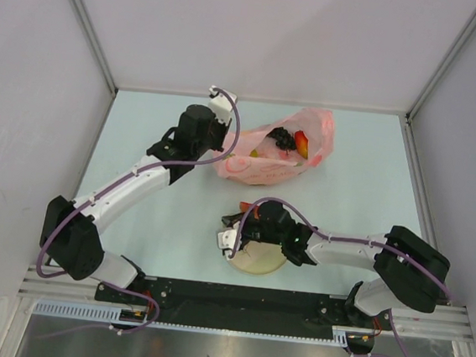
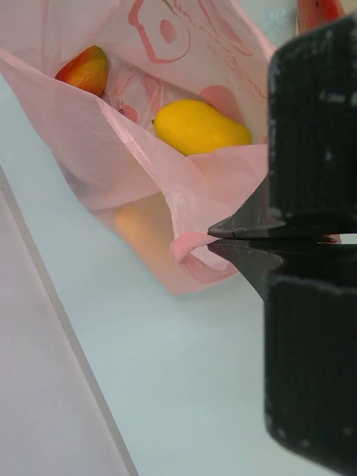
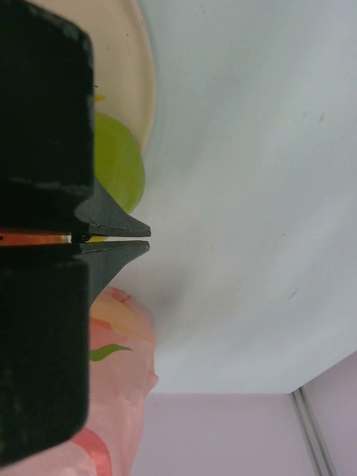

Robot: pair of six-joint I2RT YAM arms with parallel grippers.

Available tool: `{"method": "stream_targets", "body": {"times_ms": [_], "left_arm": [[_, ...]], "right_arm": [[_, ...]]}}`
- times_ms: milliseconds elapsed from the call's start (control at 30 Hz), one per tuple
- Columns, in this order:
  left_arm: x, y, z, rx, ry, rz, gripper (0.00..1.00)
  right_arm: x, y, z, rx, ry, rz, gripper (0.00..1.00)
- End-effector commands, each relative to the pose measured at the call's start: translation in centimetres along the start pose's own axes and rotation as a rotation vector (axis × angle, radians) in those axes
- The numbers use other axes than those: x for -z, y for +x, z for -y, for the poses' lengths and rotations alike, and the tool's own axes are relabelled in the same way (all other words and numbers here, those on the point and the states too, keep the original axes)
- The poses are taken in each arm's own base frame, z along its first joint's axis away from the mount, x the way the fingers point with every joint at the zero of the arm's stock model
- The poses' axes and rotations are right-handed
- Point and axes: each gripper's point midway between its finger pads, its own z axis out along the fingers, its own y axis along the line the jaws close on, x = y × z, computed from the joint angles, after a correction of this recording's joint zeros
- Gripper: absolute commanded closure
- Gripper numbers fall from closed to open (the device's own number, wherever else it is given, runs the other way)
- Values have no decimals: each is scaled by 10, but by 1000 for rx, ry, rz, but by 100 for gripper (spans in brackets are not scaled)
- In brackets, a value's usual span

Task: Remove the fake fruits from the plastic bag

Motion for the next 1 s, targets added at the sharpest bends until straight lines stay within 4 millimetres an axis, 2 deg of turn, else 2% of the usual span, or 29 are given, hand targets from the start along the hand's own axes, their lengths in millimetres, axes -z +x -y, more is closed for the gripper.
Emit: {"method": "stream_targets", "body": {"times_ms": [0,67,100,167,200,267,300,333,400,500,533,600,633,667,733,767,800,833,867,900,933,967], "left_arm": [[13,-14,0,-3,20,46,100],[14,-14,2,1,30,46,100],[14,-16,3,3,33,50,100],[14,-14,3,2,35,42,100],[14,-15,3,4,36,42,100],[14,-14,4,3,43,36,100],[14,-13,6,3,52,31,100],[15,-12,7,1,57,30,100],[14,-9,7,-1,59,25,100],[14,-10,7,2,54,34,100],[14,-9,7,2,54,32,100],[13,-8,6,1,52,29,100],[14,-9,7,3,52,31,100],[14,-11,6,5,52,32,100],[13,-10,8,4,64,19,100],[14,-12,9,5,67,18,100],[15,-10,10,6,72,12,100],[16,-6,10,6,76,-3,100],[17,2,11,-2,80,-22,100],[20,7,11,-5,81,-38,100],[21,16,11,-12,82,-56,100],[23,19,11,-21,85,-61,100]], "right_arm": [[2,-3,14,11,61,2,100],[4,-1,16,3,75,-16,86],[6,-4,19,3,85,-15,72],[10,-6,24,3,104,-19,59],[14,-11,29,6,119,-10,45],[20,-17,34,-2,131,-1,30],[23,-19,34,-5,125,0,24],[30,-28,41,-6,142,24,23],[36,-37,44,-13,145,40,20],[48,-53,59,-5,192,59,19],[56,-61,71,6,225,67,20],[64,-66,83,18,260,61,20],[69,-65,94,13,304,32,20],[78,-69,116,-4,361,22,20],[91,-52,142,-77,446,-76,20],[97,-54,166,-179,505,-78,22],[111,-26,183,-253,555,-167,27],[118,-15,195,-324,591,-189,30],[124,-8,214,-387,623,-206,41],[140,17,228,-500,687,-238,52],[144,24,234,-531,696,-240,64],[146,32,238,-549,693,-247,88]]}}
